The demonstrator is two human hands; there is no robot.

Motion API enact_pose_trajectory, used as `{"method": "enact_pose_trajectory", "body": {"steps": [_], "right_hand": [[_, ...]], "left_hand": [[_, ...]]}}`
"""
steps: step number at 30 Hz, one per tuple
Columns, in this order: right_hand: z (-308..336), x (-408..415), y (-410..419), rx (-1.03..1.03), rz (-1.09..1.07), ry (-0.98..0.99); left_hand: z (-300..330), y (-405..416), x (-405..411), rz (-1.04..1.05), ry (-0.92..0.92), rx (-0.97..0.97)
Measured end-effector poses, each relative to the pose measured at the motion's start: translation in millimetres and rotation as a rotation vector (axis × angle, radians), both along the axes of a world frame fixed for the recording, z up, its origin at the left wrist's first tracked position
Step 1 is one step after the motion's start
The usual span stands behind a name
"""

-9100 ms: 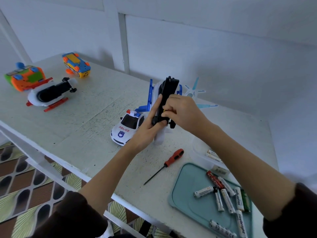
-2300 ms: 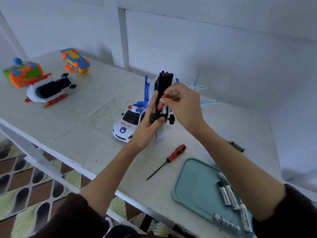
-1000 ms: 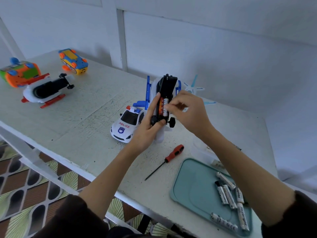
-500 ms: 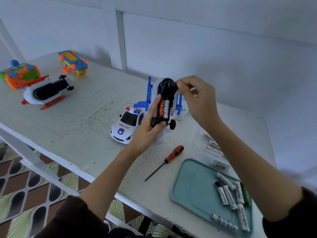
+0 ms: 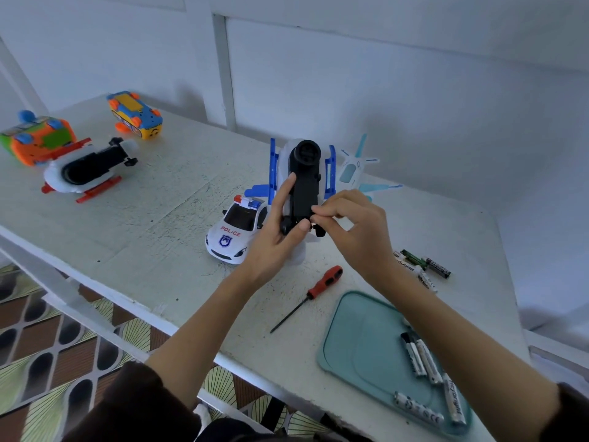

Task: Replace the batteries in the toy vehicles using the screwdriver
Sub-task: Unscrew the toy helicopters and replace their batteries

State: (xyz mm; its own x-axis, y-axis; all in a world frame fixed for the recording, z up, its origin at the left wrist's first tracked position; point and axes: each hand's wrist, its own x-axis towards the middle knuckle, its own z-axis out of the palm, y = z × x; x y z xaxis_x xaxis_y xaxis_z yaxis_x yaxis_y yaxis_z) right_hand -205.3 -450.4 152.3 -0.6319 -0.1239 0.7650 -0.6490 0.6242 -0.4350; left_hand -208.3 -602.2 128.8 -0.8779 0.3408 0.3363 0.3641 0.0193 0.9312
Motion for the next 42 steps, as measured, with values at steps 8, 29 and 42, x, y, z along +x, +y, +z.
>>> {"method": "enact_pose_trajectory", "body": {"steps": [8, 29, 42], "right_hand": [[0, -1, 0, -0.003, -0.005, -0.032], [-6, 25, 29, 0.104, 0.031, -0.049], [-50, 26, 24, 0.81, 0.193, -0.155]], "left_hand": [[-5, 5, -1, 0.076, 0.025, 0.008], [-12, 5, -2, 0.111, 0.029, 0.038], [-16, 8, -11, 0.192, 0.065, 0.016]]}}
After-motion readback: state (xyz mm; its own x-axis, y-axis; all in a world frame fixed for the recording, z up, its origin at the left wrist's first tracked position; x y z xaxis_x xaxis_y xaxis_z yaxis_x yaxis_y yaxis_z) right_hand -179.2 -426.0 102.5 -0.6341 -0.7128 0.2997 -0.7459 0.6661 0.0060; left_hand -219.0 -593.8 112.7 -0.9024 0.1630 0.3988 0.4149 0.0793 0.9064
